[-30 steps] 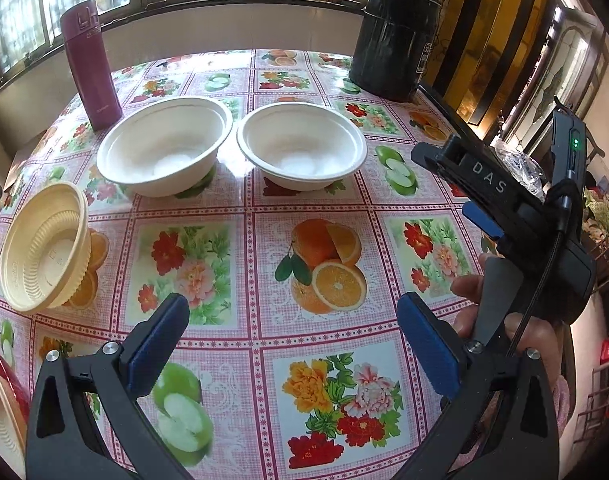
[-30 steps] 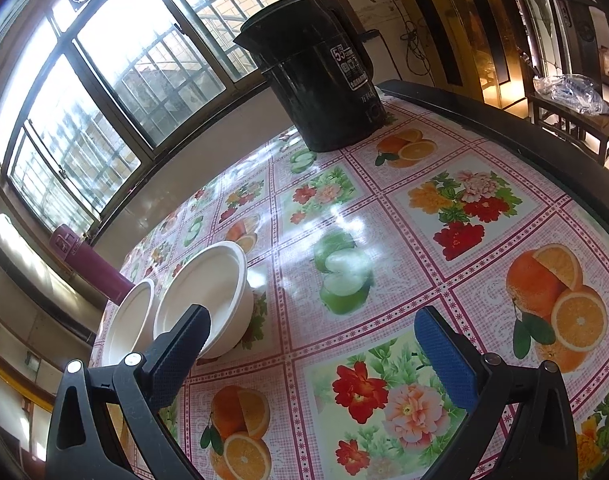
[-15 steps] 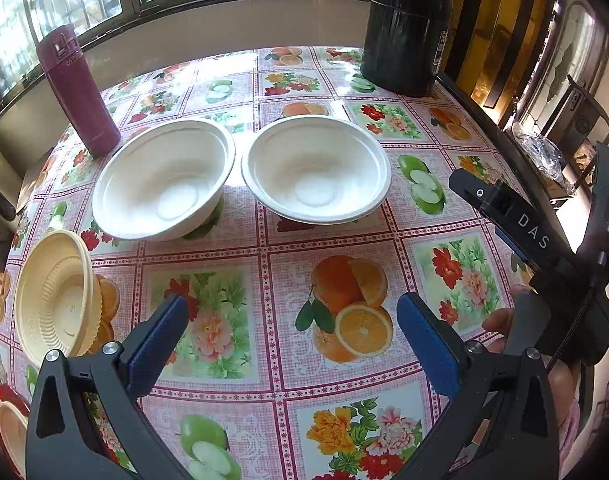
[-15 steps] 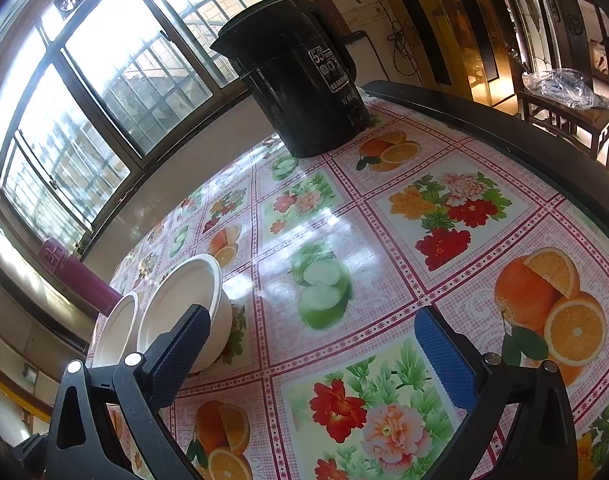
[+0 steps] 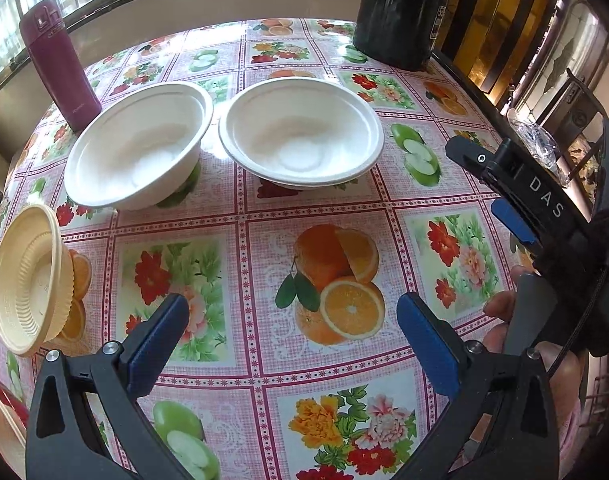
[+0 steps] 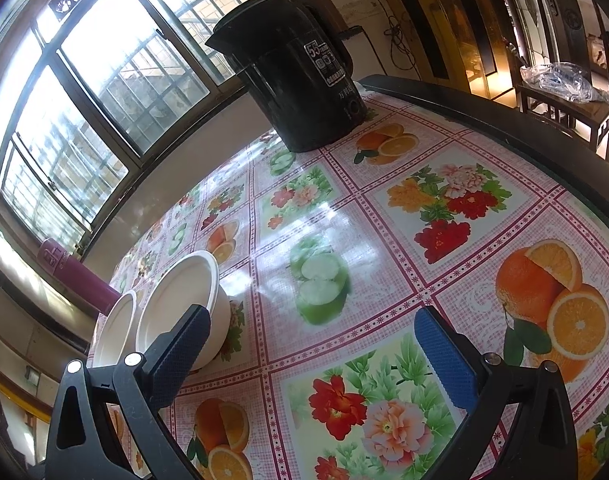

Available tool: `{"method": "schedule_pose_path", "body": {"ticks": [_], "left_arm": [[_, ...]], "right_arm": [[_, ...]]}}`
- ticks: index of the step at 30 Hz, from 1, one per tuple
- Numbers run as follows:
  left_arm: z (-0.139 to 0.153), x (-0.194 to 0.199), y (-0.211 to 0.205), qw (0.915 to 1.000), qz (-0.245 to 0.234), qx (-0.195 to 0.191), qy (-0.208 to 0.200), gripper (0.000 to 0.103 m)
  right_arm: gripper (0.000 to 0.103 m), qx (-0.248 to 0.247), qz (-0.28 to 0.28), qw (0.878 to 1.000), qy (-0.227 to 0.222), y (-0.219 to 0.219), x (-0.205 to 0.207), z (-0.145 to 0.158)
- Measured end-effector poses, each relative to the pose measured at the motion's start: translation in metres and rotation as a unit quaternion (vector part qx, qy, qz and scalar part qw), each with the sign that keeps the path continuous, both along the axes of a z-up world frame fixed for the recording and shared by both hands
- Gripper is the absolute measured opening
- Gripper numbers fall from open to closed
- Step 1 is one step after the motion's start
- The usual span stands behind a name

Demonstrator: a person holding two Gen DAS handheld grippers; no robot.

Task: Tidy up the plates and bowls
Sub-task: 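Move both open grippers across the table toward the two white bowls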

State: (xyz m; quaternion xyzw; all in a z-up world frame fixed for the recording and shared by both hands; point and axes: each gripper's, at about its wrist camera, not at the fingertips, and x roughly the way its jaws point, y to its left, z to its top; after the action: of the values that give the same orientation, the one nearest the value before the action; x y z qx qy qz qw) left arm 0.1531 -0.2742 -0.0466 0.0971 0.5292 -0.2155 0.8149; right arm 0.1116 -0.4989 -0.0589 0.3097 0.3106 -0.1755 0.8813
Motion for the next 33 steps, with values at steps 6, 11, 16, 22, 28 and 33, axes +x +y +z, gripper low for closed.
{"method": "schedule_pose_path", "body": {"ticks": [6, 11, 16, 22, 28, 33], "left_arm": [[-0.002, 0.000, 0.002, 1.0000, 0.000, -0.003, 0.004, 0.103], [-0.006, 0.001, 0.003, 1.0000, 0.000, -0.002, 0.010, 0.103], [-0.007, 0.002, 0.003, 0.9999, 0.002, -0.003, 0.013, 0.103], [-0.008, 0.002, 0.003, 0.9999, -0.001, -0.002, 0.016, 0.103], [-0.009, 0.002, 0.005, 0.9998, 0.001, -0.004, 0.019, 0.103], [-0.011, 0.002, 0.005, 0.9998, 0.000, -0.004, 0.021, 0.103]], "right_arm": [[0.103, 0.001, -0.001, 1.000, 0.002, 0.000, 0.000, -0.002], [0.103, 0.003, 0.000, 1.000, 0.003, -0.001, 0.001, -0.002], [0.103, 0.007, 0.001, 1.000, 0.004, -0.001, 0.001, -0.003], [0.103, 0.010, 0.001, 1.000, 0.005, -0.001, 0.001, -0.004], [0.103, 0.013, 0.001, 1.000, 0.006, -0.001, 0.002, -0.005], [0.103, 0.013, 0.002, 1.000, 0.006, 0.000, 0.001, -0.006]]}}
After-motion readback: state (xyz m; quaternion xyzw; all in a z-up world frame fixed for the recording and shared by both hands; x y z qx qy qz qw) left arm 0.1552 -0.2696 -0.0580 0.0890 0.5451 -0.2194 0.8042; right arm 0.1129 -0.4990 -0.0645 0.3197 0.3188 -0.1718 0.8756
